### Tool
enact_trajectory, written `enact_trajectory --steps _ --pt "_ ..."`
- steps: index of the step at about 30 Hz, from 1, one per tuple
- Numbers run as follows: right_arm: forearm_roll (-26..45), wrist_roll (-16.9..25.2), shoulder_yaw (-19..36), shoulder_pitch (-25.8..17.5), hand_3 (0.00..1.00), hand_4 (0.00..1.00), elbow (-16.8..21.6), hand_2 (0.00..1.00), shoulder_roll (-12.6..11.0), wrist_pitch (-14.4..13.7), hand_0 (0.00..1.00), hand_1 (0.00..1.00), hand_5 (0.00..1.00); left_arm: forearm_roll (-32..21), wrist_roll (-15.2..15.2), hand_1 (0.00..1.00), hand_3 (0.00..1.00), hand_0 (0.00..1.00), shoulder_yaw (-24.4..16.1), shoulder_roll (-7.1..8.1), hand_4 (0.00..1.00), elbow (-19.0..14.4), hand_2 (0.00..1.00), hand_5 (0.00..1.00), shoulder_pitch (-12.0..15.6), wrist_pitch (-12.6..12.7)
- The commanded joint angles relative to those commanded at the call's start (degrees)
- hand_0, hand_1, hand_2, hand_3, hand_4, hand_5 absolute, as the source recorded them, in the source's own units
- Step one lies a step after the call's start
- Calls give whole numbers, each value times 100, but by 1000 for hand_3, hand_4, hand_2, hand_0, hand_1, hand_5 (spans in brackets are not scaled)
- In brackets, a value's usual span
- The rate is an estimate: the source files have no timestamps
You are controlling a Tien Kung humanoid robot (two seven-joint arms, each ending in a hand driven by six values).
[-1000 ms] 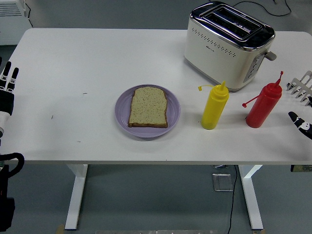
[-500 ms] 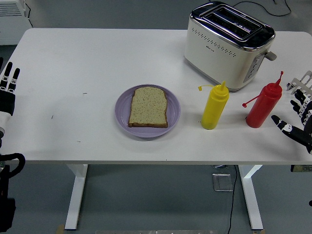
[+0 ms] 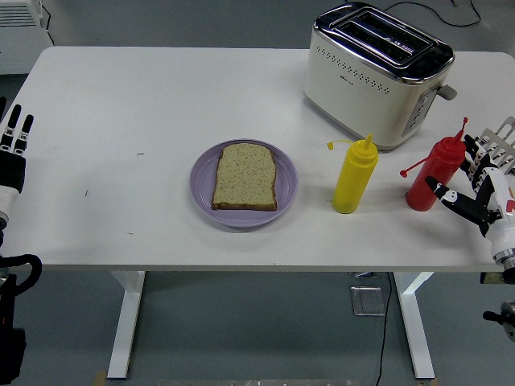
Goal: Pick up the cup,pour liquid into bread,place the cup on the desk
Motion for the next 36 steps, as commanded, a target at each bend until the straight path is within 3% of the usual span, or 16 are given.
enact_trajectory --steps 11,22,23,28,29,34,35,36 --pt "289 98 -399 383 998 909 -269 964 91 -88 967 907 238 2 -1 749 711 793 -43 -4 505 2 750 990 -18 2" --pt "726 347 -839 763 970 894 -588 898 199 -459 924 854 223 4 -2 749 711 793 -80 -10 504 5 750 990 -33 3" --pt "821 388 -894 809 829 862 -632 735 218 -527 803 743 188 4 -1 749 711 793 -80 -12 504 6 750 990 -33 3" --pt "1295 599 -1154 990 829 862 -810 735 279 -829 803 743 188 5 -2 749 711 793 -86 -19 504 8 750 990 -32 3" --pt "1403 644 -1196 1022 706 824 -842 616 290 -896 697 640 149 5 -2 750 711 793 -86 -19 503 10 750 990 -32 4" --pt "1747 757 -1309 1116 706 824 -951 616 326 -1054 697 640 149 6 -2 750 711 793 -91 -19 503 11 750 990 -34 6" --pt "1785 773 -1326 1129 488 703 -967 470 329 -1076 449 445 26 6 -2 749 711 792 -91 -19 503 11 750 991 -35 6" --pt "1835 798 -1350 1143 488 703 -988 470 334 -1110 449 445 26 6 -2 749 711 792 -91 -19 503 9 750 991 -36 5"
